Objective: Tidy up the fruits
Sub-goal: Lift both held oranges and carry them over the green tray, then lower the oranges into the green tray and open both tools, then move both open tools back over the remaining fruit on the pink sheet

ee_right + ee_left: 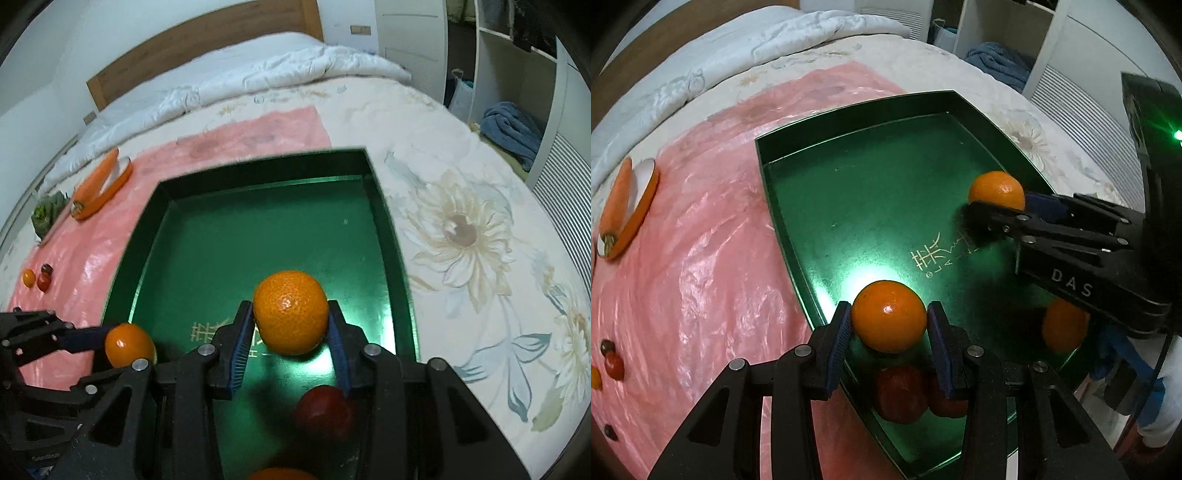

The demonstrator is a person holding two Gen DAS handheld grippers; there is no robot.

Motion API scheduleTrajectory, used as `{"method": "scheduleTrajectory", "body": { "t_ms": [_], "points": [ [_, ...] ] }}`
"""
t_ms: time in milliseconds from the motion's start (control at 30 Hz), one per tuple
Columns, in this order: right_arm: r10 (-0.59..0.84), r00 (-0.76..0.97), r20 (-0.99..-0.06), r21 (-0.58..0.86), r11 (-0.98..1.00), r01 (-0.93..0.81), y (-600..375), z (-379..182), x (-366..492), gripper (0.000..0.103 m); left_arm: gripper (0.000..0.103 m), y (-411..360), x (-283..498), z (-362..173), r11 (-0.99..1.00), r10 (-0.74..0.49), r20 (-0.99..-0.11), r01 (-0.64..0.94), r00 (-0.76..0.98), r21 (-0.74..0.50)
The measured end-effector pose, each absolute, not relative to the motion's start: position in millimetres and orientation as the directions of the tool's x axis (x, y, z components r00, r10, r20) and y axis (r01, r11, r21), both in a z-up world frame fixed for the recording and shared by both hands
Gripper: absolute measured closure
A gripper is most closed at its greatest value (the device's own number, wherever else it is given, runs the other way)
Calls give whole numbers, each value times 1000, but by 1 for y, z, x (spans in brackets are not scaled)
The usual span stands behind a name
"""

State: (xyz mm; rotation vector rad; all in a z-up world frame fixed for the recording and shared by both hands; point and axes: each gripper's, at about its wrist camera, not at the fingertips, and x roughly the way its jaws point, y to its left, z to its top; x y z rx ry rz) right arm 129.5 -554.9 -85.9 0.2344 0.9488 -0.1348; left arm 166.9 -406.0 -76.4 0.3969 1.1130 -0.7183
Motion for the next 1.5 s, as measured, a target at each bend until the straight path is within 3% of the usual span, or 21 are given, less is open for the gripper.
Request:
{"method": "scheduleTrajectory", "body": {
  "t_ms": [167,300,900,1300,1500],
  "points": [
    [-6,569,-822,145,965,219,-556,-87,130,0,65,-408,167,-73,721,-307,-912,692,271,-37],
    [-18,580,-814,138,965,223,-554,-79,128,0,53,-402,166,-57,722,-329,-898,691,291,-40],
    [-26,700,-713,163,966,202,-516,12,45,0,53,-292,101,22,761,-385,-834,647,394,-46],
    [-28,729,-684,126,980,156,-448,40,-14,0,53,-198,59,23,799,-372,-824,598,427,-51],
    [39,732,-680,139,987,77,-403,41,-17,0,53,-153,46,18,829,-353,-815,558,460,-44]
  ]
}}
